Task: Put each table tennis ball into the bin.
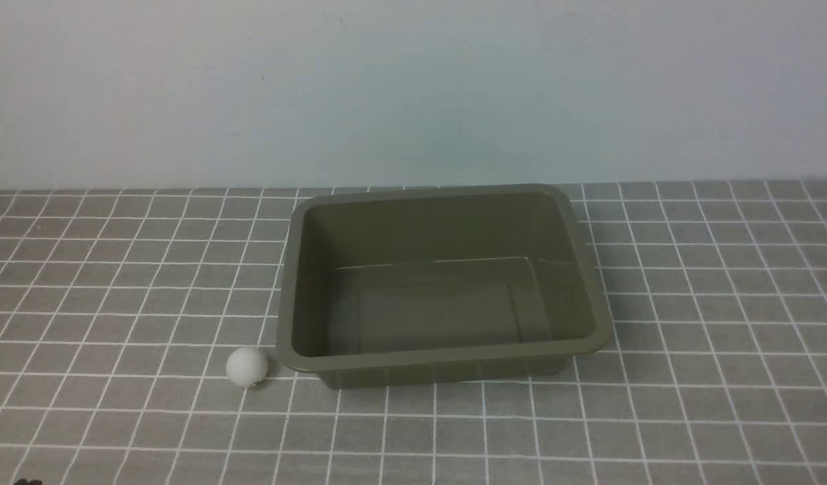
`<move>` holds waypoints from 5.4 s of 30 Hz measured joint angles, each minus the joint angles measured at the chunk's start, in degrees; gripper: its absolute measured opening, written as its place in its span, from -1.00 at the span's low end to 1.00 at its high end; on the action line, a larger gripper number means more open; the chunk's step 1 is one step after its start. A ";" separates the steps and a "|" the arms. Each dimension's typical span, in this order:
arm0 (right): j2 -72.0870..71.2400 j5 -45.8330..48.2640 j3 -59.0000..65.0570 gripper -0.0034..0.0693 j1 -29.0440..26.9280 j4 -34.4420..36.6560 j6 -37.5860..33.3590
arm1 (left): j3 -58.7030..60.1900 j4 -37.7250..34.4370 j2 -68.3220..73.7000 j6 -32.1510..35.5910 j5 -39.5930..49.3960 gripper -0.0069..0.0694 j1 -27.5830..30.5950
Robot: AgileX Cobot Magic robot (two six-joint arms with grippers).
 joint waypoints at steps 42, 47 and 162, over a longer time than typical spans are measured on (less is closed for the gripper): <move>0.00 0.00 0.00 -0.93 0.00 0.00 0.00 | -0.72 -23.39 0.00 -14.94 -32.27 -0.83 0.00; 0.00 0.00 0.00 -0.93 0.00 0.00 0.00 | -11.28 -24.78 6.75 -15.04 -21.34 -0.83 0.00; 0.00 0.00 0.00 -0.93 0.00 0.00 -0.89 | -45.17 -7.00 31.68 -4.53 24.33 -0.83 -18.90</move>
